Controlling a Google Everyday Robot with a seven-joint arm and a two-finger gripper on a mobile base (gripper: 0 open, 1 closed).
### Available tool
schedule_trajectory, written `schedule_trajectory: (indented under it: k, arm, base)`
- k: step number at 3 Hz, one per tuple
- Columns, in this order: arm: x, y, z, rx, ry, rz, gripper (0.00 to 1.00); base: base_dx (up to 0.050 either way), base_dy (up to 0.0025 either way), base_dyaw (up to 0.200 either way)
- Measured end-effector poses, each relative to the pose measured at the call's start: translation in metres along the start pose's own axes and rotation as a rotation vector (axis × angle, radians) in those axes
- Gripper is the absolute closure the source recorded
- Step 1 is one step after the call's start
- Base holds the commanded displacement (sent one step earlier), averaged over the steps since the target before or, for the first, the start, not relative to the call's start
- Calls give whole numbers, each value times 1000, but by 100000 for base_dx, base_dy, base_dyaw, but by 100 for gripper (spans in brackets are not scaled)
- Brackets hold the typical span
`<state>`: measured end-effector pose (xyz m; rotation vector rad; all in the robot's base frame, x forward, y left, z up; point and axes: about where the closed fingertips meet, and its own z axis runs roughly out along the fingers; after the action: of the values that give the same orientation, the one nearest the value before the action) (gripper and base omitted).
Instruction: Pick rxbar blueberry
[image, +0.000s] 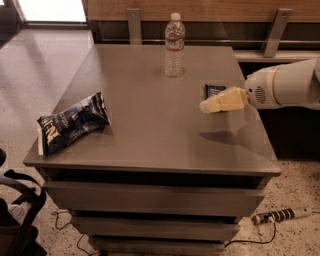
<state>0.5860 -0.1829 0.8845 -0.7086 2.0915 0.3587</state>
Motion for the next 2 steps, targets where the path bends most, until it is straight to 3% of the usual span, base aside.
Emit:
schedule_trajectory:
  k: [2]
  arm:
    - [20, -7, 26, 112, 33, 128, 0]
  base:
    - [0, 0, 0]
